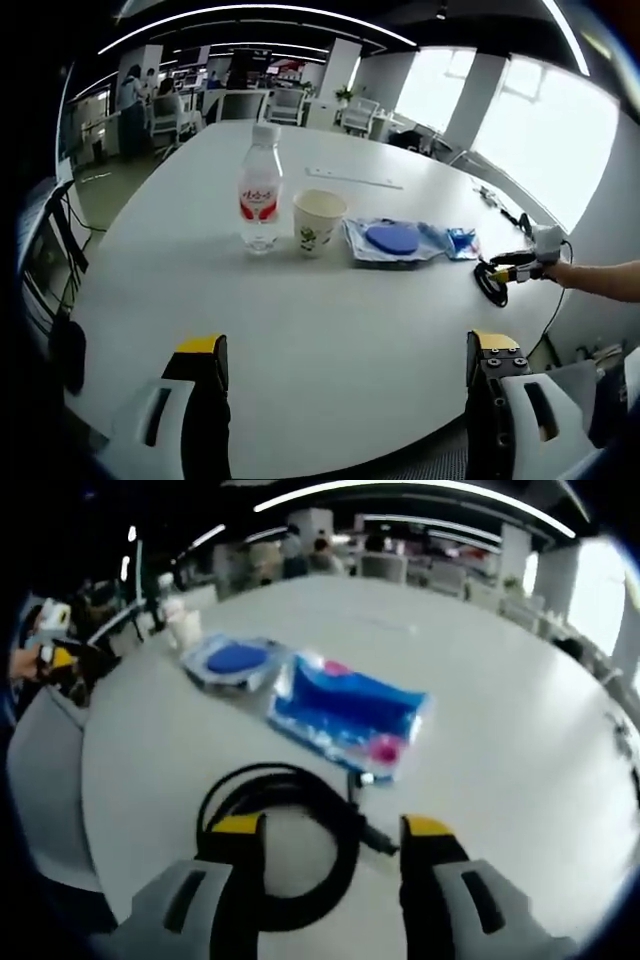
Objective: Arrange the tabletop items into an orderly group along one side of the table until the central work area is clear of visible clutter.
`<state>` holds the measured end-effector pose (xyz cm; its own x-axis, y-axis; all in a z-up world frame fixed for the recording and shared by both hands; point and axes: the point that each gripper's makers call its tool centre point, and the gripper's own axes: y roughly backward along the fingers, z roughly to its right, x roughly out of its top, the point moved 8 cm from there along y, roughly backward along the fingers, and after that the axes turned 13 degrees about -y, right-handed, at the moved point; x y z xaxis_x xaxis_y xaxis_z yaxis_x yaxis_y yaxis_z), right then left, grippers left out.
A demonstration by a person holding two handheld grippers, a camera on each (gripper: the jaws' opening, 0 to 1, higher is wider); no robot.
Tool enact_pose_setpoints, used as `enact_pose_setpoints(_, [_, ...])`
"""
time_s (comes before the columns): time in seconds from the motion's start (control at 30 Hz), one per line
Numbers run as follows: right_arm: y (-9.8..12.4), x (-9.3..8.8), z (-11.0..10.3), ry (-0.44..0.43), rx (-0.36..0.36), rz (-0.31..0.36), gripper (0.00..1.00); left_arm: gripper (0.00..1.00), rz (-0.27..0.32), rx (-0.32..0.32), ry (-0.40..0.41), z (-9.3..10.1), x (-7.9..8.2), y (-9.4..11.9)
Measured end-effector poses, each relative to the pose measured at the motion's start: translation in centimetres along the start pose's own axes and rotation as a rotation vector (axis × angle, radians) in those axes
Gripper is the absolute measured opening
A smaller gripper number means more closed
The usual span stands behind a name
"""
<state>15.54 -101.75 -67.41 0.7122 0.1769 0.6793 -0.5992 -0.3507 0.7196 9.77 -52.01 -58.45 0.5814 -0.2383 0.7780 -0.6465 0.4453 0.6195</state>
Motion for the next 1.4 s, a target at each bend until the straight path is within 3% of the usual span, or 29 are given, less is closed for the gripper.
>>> enact_pose_setpoints(0.2, [-0.5,-0.2,0.6,0.084,-0.047,-0.028,0.34,0.99,-0.016,0.0,-0.005,-0.3,-0.3,0.2])
enact_pose_setpoints(0.3, [-0.5,-0.1,0.8,0.079,-0.053,-0.023,0.23,0.99,-0.016,0.007,-0.005,-0.6,-0.4,0.5])
enact_pose_setpoints(0.53, [-0.6,-0.3,0.4,0.071,-0.033,-0.031,0.15,0.99,-0.013,0.025,-0.003,-1.2,-0.5,1.0])
enact_pose_setpoints(0.57, [-0.5,-0.4,0.4,0.06,-0.033,-0.035,0.14,0.99,-0.013,0.028,-0.004,-1.3,-0.5,1.1])
enact_pose_setpoints(0.67, [-0.3,-0.3,-0.4,-0.083,0.012,0.008,0.12,0.99,-0.013,0.031,-0.011,-1.5,-0.6,1.5])
enact_pose_setpoints(0.9, [0.9,0.6,-2.4,-0.123,0.049,0.062,0.09,0.99,-0.028,0.037,-0.028,-2.1,-0.9,2.0])
enact_pose_setpoints(1.0, [1.0,0.7,-3.4,-0.194,0.075,0.071,0.09,0.99,-0.033,0.04,-0.041,-2.3,-0.9,2.1])
enact_pose_setpoints(1.07, [1.1,0.8,-3.9,-0.197,0.077,0.084,0.08,0.99,-0.017,0.038,-0.041,-2.4,-0.6,2.3])
enact_pose_setpoints(1.17, [1.0,0.9,-4.6,-0.302,0.088,0.115,0.07,0.99,0.014,0.04,-0.071,-2.8,-0.1,2.8])
enact_pose_setpoints(1.23, [0.5,0.5,-4.5,-0.273,0.069,0.09,0.07,0.99,0.03,0.039,-0.076,-3.2,0.1,3.1])
enact_pose_setpoints(1.3, [0.2,0.2,-4.4,-0.32,0.082,0.081,0.07,0.99,0.048,0.036,-0.092,-3.4,0.3,3.4])
enact_pose_setpoints(1.4, [0.2,0.3,-4.4,-0.318,0.079,0.087,0.06,0.99,0.087,0.041,-0.135,-3.7,0.9,4.1])
